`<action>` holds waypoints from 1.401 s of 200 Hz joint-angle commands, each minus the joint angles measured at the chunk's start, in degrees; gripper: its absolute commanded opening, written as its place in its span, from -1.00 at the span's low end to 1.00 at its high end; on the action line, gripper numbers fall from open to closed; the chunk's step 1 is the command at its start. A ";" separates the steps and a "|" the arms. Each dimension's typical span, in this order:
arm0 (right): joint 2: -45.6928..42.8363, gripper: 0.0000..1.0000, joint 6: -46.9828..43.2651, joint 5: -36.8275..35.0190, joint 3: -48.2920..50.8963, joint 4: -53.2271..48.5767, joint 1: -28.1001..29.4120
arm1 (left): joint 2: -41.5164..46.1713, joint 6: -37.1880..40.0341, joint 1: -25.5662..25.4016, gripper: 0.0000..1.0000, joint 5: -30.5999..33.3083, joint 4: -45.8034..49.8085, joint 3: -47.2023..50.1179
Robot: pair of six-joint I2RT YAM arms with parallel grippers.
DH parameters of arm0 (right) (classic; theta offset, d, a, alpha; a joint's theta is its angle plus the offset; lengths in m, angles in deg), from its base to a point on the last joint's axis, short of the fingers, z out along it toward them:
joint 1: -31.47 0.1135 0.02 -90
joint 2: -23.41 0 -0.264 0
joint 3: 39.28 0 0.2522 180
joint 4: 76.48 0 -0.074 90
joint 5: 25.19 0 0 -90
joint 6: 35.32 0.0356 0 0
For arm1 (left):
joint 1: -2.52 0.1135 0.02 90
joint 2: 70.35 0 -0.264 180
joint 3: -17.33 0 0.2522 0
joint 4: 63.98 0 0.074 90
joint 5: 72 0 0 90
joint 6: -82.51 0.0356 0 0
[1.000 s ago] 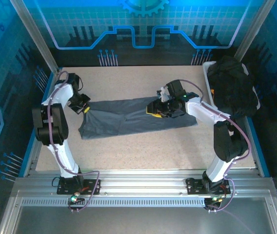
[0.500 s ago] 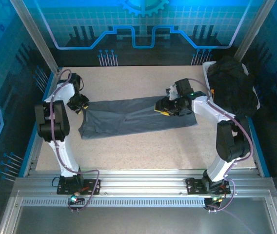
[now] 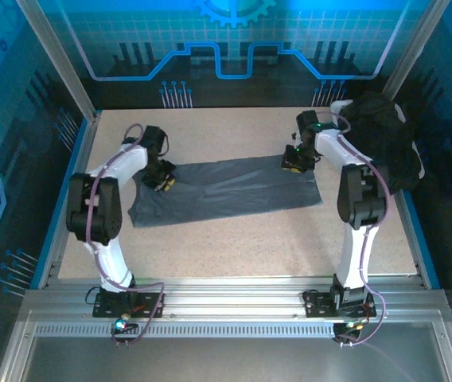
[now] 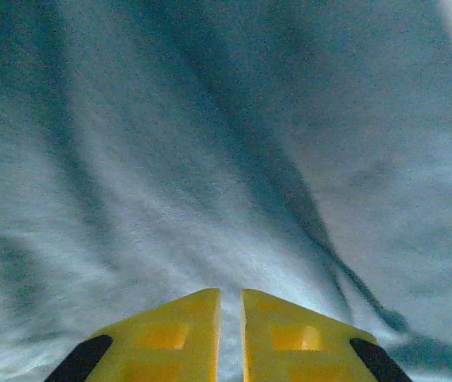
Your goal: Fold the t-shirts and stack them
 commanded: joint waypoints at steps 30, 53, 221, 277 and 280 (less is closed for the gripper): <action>9.30 -0.36 -3.82 -10.59 -7.68 -16.00 1.06 | -10.45 -6.56 -0.04 -0.73 -4.67 1.82 -6.34; 6.86 -0.32 -3.77 -11.46 -3.69 -18.20 3.20 | -16.91 -5.15 0.24 -0.71 -3.58 3.99 -15.48; -5.86 -0.26 32.37 15.36 19.14 3.55 29.50 | -56.12 -14.75 -10.70 -0.34 -22.04 -30.77 -71.78; -23.31 0.00 33.20 6.44 25.66 -1.86 26.85 | -32.97 -5.57 -10.49 0.00 -17.07 -20.87 -58.24; -24.76 0.01 33.22 5.80 26.88 -1.75 26.38 | -30.61 -5.03 -10.57 0.00 -16.40 -19.99 -55.47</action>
